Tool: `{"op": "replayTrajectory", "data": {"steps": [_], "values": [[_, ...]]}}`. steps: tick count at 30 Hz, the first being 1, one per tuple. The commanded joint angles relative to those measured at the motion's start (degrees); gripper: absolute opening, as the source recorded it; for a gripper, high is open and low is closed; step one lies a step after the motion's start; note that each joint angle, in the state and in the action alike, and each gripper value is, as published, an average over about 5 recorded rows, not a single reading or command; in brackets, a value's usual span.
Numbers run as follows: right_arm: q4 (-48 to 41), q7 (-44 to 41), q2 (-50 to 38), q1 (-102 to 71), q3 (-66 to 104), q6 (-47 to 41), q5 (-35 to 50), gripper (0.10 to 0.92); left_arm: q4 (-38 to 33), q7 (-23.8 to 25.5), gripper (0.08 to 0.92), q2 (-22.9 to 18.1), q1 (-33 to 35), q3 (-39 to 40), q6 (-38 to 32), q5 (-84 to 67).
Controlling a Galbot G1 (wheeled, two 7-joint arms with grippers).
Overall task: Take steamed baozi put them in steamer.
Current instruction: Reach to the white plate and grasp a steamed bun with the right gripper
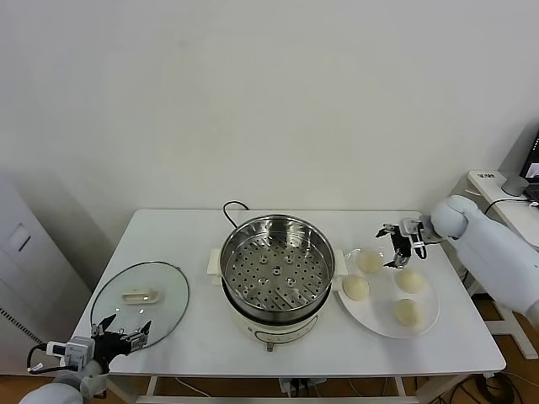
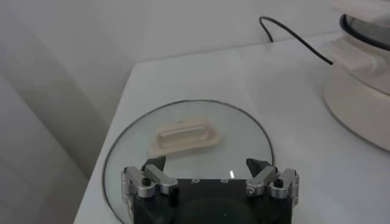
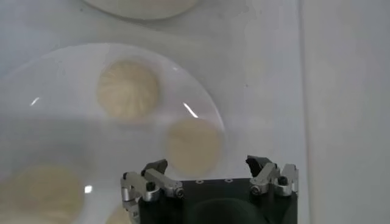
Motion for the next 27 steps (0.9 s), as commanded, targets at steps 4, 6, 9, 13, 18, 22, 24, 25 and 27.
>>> {"op": "replayTrajectory", "data": {"steps": [4,6,9,13,18,22,24,25,27], "values": [[-8.14,-1.15,6.86,1.83,-2.64,2.62,-5.05,0.823,-0.1,0.1,0.823,-0.05,0.09,0.03,0.05,0.06],[-8.32,-1.08,7.14,1.35,-2.27,2.66,-5.52,0.823,-0.17,0.11,0.823,-0.06,0.15,0.03,0.05,0.06],[-8.7,-0.97,7.48,0.75,-1.61,2.71,-6.39,0.823,-0.23,0.12,0.823,-0.06,0.17,0.03,0.05,0.06],[-9.29,-0.54,7.84,0.01,-0.69,2.67,-7.16,0.815,-0.36,0.12,0.823,-0.07,0.17,0.04,0.06,0.07],[-9.85,-0.18,8.37,-0.93,0.83,2.51,-7.72,0.773,-0.58,0.12,0.823,-0.09,0.29,0.05,0.08,0.07],[-10.18,-0.05,8.68,-1.19,1.94,2.43,-8.05,0.724,-0.72,0.11,0.823,-0.04,0.4,0.01,0.07,0.07],[-10.38,-0.08,8.84,-1.23,2.34,2.38,-8.21,0.688,-0.8,0.09,0.823,-0.05,0.41,0.01,0.09,0.07],[-10.44,-0.11,8.91,-1.25,2.55,2.33,-8.24,0.672,-0.85,0.07,0.823,-0.07,0.41,0.01,0.11,0.07],[-10.4,-0.2,8.97,-1.19,2.86,2.26,-8.23,0.636,-1.0,0.04,0.823,-0.12,0.44,0.02,0.15,0.07]]}}
